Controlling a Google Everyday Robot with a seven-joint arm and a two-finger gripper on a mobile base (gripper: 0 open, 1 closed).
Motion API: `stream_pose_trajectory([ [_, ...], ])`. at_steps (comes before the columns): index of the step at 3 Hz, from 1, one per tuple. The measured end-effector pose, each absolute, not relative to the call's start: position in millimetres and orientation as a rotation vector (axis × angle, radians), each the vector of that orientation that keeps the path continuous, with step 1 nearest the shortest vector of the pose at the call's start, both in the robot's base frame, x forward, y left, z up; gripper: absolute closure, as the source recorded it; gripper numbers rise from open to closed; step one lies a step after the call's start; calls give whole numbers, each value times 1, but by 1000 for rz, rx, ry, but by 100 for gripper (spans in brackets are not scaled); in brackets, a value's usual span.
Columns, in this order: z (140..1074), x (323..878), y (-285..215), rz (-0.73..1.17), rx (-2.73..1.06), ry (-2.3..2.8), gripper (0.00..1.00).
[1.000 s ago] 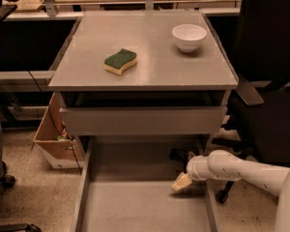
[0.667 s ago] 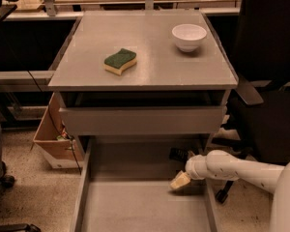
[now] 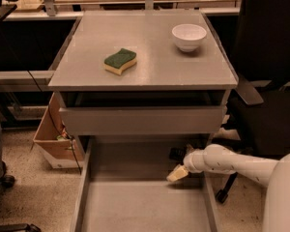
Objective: Pick rxbar chocolate from middle drawer and place on counter
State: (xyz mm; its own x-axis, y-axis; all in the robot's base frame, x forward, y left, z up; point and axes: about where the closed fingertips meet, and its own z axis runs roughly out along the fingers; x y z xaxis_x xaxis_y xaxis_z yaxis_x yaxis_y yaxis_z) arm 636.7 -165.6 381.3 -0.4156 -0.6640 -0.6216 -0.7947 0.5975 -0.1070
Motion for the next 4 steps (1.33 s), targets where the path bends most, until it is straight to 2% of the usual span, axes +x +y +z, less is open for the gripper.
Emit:
stream_pose_trajectory([
  [2,365,660,-167,245,-1127,2246,0],
  [3,354,667,-176,242,-1109,2283,19],
  [4,351,666,-183,246,-1098,2307,50],
])
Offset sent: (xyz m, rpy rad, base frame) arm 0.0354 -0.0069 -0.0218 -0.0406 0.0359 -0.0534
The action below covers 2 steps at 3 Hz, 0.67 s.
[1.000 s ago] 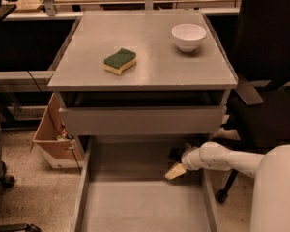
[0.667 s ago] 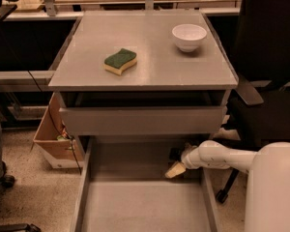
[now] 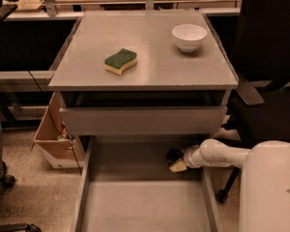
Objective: Pick rxbar chocolate from middle drawer and place on counter
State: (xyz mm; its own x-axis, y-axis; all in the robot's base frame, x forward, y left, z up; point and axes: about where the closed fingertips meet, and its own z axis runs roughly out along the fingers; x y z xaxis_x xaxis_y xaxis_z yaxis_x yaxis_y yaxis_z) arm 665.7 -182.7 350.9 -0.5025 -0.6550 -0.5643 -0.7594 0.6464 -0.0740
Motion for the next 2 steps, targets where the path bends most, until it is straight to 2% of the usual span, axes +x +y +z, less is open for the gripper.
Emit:
stream_pose_trajectory([
  [2,363,659,-181,261,-1108,2303,100],
])
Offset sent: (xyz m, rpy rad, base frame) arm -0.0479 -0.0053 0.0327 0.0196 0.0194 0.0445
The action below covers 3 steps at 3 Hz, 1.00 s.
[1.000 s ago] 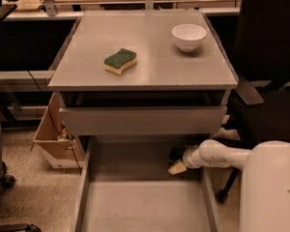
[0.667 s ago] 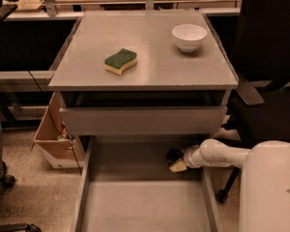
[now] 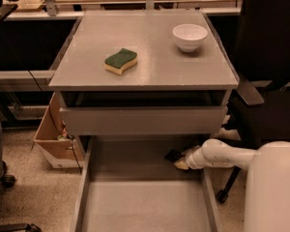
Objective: Pick rxbar chocolate from middle drawer and place on counter
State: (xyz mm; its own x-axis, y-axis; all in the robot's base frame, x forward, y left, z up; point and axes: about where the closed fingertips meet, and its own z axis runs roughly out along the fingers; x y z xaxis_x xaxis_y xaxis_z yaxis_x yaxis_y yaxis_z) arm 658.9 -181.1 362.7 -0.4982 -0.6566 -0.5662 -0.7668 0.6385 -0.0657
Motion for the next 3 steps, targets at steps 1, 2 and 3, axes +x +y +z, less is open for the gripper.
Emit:
stream_pose_trajectory([
  [1,385,620,-172,348,-1166,2281,100],
  [2,414,577,-153,490,-1246,2239,100],
  [3,448,541,-140,612,-1316,2198,100],
])
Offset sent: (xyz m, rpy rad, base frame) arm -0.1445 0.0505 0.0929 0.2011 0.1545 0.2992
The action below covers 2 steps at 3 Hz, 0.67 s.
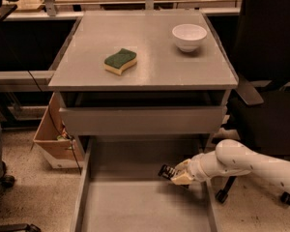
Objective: Pick rxbar chocolate from middle drawer and place on counter
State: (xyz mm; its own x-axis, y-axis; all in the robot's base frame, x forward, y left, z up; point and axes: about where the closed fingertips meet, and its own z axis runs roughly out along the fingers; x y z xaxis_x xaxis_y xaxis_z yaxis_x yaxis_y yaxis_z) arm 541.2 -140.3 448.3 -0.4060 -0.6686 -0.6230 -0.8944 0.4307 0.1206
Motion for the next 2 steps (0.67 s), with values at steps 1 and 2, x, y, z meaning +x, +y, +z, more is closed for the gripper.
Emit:
stream_pose_trajectory([
  [1,485,515,-139,680,-1348,2168,100],
  [2,549,497,-148,561,-1374,2110,100],
])
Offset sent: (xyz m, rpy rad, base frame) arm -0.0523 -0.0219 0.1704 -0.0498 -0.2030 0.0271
